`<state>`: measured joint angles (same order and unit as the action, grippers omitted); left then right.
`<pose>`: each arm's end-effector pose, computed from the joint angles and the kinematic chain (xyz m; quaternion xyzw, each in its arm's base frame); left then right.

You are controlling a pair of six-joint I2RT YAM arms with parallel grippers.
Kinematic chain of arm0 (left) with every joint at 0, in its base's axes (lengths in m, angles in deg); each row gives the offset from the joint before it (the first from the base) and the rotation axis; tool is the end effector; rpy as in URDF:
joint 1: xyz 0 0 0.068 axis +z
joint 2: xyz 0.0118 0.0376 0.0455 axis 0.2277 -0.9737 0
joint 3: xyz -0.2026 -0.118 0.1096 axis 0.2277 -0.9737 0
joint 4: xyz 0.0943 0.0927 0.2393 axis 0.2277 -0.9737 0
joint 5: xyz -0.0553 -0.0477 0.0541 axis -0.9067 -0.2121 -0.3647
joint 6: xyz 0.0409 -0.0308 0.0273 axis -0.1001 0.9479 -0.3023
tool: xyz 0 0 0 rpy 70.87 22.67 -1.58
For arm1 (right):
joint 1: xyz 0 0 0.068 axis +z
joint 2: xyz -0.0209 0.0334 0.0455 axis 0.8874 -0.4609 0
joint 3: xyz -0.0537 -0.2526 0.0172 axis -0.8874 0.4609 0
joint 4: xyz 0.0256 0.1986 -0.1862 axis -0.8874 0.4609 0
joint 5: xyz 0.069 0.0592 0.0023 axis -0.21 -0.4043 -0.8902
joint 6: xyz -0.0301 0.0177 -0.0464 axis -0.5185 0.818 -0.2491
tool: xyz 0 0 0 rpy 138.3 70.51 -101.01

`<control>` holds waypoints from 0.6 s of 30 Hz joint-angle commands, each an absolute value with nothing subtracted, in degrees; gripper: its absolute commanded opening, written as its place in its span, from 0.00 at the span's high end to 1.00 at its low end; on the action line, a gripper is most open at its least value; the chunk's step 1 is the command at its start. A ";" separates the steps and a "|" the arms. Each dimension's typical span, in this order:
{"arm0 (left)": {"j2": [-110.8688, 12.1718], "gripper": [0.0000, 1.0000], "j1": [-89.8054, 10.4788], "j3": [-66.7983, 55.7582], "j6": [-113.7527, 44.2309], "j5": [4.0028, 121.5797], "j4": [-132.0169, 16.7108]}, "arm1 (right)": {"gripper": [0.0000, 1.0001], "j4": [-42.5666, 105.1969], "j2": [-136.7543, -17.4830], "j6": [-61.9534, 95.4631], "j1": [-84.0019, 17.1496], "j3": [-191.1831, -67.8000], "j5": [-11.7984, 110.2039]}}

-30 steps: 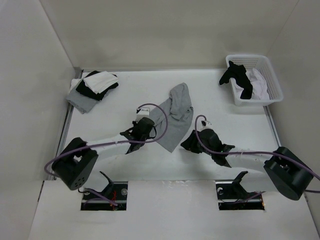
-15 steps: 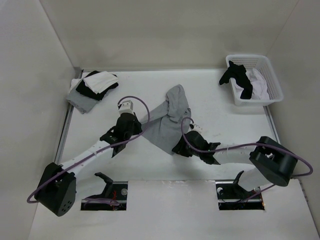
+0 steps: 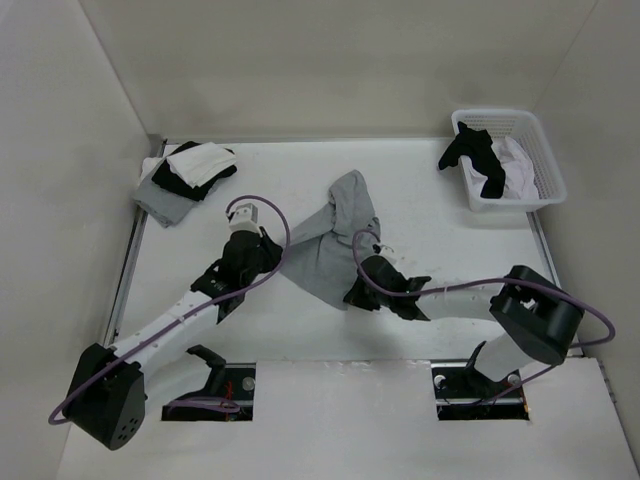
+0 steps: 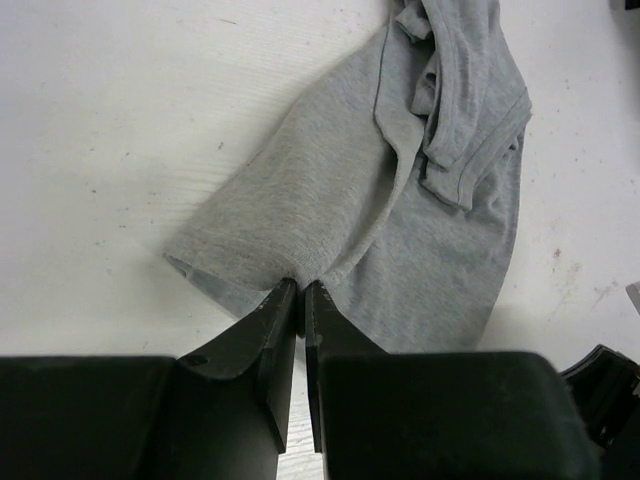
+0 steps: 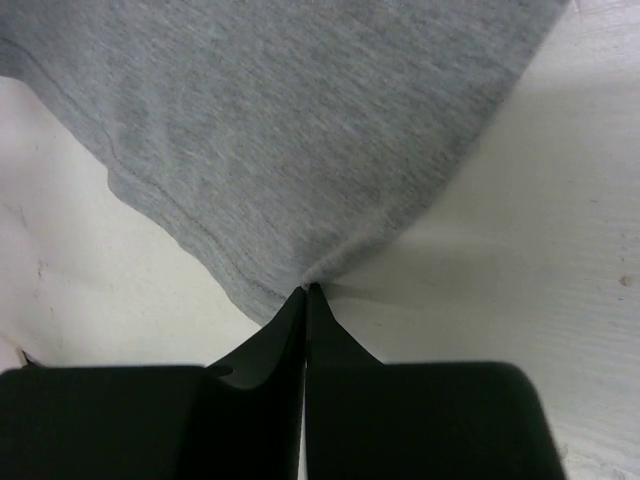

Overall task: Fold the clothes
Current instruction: Flatten the tank top out

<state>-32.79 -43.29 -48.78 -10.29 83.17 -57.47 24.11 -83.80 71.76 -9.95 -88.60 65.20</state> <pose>0.2170 -0.1158 0.1972 -0.0985 0.8469 -0.2053 0.4805 0.1825 0.2288 0.1095 0.1013 0.9209 0.2747 0.2574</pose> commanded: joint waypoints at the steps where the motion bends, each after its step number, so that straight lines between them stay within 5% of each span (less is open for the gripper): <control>1: -29.15 0.96 -41.16 -49.56 -8.03 82.13 -54.22 | 1.00 27.90 -79.73 71.64 -9.43 -88.49 68.26; 7: -18.17 0.97 -35.19 -45.97 -0.83 77.74 -56.76 | 1.00 39.66 -53.65 64.80 -8.55 -91.11 77.75; 10: -11.32 0.97 -32.11 -38.61 2.95 76.42 -59.84 | 1.00 51.07 -40.64 56.56 -7.41 -102.93 83.71; 18: -9.44 0.97 -32.98 -15.32 4.37 78.26 -61.16 | 1.00 58.23 -39.01 39.49 -0.04 -134.15 92.52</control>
